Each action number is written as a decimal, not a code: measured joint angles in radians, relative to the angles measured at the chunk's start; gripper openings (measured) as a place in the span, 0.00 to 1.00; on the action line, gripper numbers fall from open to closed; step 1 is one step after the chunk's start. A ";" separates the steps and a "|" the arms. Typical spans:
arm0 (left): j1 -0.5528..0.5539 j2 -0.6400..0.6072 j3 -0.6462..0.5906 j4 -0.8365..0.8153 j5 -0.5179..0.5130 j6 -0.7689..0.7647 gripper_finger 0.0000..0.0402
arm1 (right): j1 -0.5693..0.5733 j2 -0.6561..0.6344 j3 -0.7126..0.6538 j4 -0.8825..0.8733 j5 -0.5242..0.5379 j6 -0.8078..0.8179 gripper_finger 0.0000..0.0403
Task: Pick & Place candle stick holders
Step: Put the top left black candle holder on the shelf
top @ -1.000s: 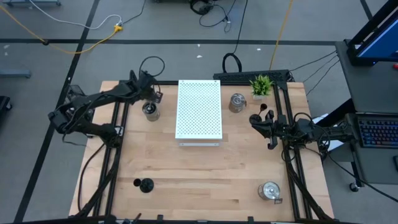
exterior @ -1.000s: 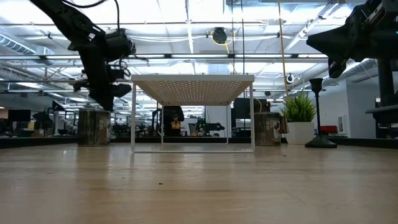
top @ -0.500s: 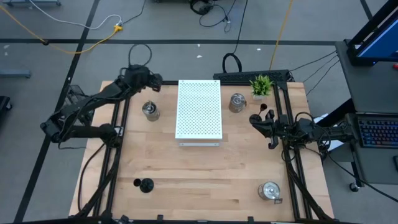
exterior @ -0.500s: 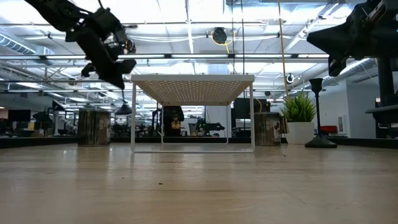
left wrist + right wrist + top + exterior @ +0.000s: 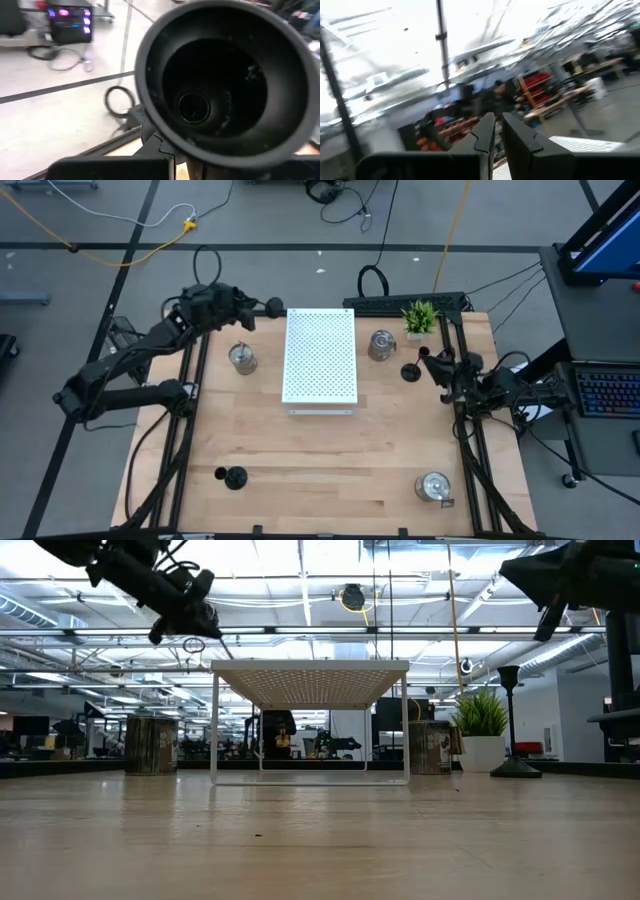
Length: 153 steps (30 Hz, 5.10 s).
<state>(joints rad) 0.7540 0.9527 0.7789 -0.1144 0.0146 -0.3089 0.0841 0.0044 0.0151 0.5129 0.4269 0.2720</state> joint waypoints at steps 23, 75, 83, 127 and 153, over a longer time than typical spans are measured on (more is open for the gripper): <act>-0.293 0.284 0.494 -0.300 0.014 -0.016 0.03 | 0.000 0.168 0.059 0.104 0.066 -0.030 0.04; -0.553 0.559 0.764 -0.416 -0.035 0.067 0.03 | -0.263 1.354 1.160 -0.533 -0.399 -0.127 0.57; -0.579 0.582 0.764 -0.383 -0.034 0.060 0.03 | -0.274 1.354 1.160 -0.533 -0.405 -0.120 0.53; -0.582 0.618 0.764 -0.357 -0.019 0.052 0.14 | -0.273 1.354 1.160 -0.597 -0.398 -0.126 0.02; -0.538 0.598 0.763 -0.705 -0.042 0.110 0.80 | -0.404 1.354 1.160 -0.544 -0.320 -0.117 0.02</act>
<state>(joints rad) 0.2159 1.5512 1.5421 -0.8196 -0.0272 -0.1993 -0.3196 1.3582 1.1751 -0.0312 0.1066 0.1548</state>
